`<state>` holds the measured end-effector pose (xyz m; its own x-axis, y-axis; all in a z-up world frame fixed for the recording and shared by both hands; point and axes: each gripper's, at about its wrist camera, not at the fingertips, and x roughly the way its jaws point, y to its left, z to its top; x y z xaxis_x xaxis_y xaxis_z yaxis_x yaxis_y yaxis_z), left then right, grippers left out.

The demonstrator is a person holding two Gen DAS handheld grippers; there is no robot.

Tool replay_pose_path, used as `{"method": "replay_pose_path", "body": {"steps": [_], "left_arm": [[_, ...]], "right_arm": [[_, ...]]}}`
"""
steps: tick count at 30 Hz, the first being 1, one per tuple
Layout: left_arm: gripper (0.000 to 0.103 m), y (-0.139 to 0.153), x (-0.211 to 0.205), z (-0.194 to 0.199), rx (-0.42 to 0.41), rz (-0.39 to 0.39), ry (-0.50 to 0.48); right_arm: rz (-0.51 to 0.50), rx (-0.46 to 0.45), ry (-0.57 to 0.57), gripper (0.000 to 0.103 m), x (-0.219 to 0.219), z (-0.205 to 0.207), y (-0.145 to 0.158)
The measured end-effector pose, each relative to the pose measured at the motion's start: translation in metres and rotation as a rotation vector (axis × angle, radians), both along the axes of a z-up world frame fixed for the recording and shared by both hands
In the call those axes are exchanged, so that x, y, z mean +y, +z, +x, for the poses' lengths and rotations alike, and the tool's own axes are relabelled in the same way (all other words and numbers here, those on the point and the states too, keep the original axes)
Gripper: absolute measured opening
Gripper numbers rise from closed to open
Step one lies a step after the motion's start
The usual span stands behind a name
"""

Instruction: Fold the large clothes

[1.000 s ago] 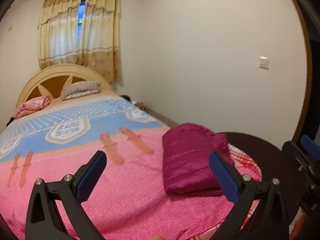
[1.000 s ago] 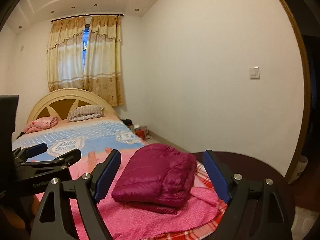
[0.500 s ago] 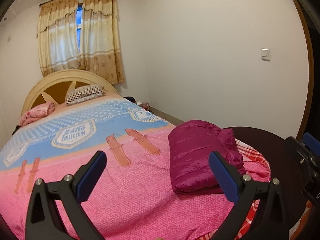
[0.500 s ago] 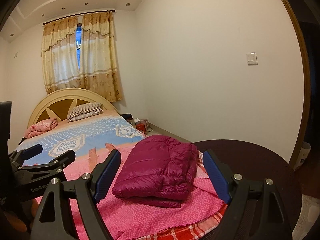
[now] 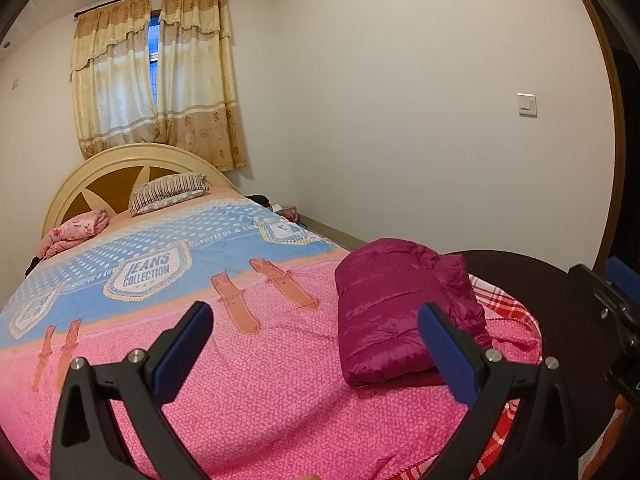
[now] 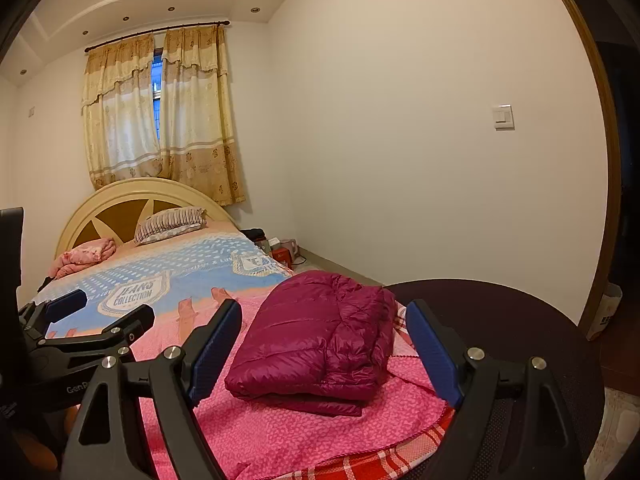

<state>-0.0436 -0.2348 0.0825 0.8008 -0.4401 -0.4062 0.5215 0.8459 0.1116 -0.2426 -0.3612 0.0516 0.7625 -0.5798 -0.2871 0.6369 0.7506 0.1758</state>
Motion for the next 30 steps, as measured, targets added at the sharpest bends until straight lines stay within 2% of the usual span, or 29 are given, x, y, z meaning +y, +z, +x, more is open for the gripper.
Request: {"method": "replay_pose_path", "body": {"steps": [30], "left_arm": [[0.103,-0.0029,-0.0025,0.0074,-0.011,0.031,0.056]], "right_arm": [[-0.021,0.003,-0.016,0.084,-0.0004,0.0016,-0.0042]]}}
